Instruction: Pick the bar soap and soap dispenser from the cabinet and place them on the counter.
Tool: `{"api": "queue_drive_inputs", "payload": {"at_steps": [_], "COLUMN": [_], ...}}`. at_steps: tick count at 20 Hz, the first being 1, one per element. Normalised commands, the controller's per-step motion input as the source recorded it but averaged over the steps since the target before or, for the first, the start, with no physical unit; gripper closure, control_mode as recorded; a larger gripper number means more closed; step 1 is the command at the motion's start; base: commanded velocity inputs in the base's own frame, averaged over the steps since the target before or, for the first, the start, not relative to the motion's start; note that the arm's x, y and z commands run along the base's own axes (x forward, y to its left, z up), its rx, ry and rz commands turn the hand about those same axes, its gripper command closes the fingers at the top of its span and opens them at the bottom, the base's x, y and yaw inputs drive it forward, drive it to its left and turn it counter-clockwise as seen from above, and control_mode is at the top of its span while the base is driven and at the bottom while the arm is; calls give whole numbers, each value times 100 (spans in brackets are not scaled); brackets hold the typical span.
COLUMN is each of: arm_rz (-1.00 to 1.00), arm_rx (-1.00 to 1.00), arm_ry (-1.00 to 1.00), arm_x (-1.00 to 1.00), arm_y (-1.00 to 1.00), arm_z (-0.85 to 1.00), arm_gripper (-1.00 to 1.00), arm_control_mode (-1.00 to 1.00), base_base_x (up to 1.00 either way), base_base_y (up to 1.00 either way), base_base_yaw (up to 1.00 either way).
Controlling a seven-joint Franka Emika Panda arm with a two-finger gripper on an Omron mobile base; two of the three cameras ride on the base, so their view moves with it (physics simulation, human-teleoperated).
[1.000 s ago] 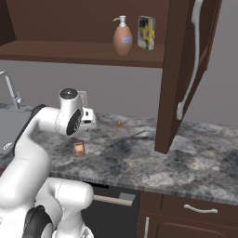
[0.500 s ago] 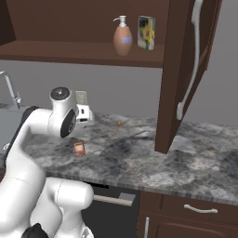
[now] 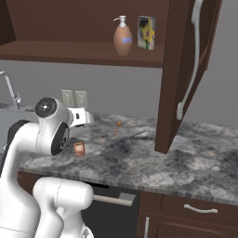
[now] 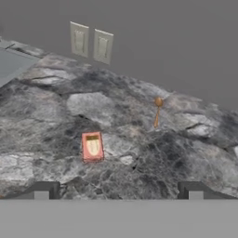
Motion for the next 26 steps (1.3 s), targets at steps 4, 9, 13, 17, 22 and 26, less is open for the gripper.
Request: {"api": "queue_drive_inputs", "payload": {"at_steps": [4,9,13,17,22,26], "arm_rz": [-1,-5,-3,-1,0,0], "arm_rx": [0,2,0,0,-1,0], "arm_ry": [-6,14,11,4,-6,-10], "arm_x": [-34,-33,-48,-62,-64,-42], "arm_y": [-17,-20,-26,-33,-36,-21], "arm_z": [66,79,69,58,34,30], "arm_gripper": [-100,-100,-100,-100,-100,-100], "arm_control_mode": [-100,-100,-100,-100,-100,-100], "base_base_x": [0,0,0,0,0,0], "base_base_y": [0,0,0,0,0,0], "base_base_yaw": [0,0,0,0,0,0]}}
